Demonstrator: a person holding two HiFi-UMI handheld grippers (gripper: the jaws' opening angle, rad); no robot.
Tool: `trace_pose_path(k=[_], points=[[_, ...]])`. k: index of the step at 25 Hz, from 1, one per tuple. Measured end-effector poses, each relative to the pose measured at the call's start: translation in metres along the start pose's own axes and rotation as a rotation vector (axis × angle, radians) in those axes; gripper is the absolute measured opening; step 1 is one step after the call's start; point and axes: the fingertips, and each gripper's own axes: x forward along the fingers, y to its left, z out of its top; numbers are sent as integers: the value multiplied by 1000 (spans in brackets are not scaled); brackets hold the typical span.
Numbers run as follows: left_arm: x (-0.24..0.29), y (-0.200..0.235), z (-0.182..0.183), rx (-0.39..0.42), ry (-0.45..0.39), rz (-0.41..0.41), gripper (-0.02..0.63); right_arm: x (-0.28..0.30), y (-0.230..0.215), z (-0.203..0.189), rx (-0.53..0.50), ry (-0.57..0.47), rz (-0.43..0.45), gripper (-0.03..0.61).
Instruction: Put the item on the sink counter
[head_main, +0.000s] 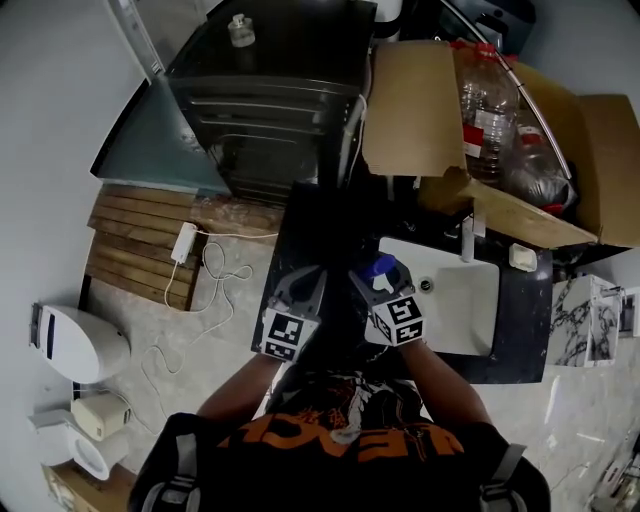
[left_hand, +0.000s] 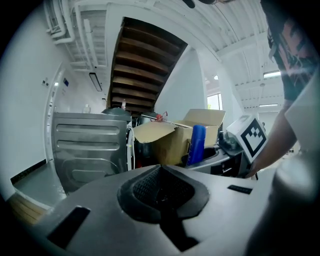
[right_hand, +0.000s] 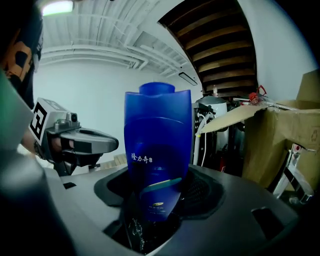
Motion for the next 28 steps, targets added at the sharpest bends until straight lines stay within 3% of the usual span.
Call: trace_pose_path(k=[16,28], points=[[22,14,-10,-23,19,0,15,41,-9,-36,-22,116,-10,287],[49,9,-11,-36,33,-30,15,48,-8,-39,-22,78,26,287]])
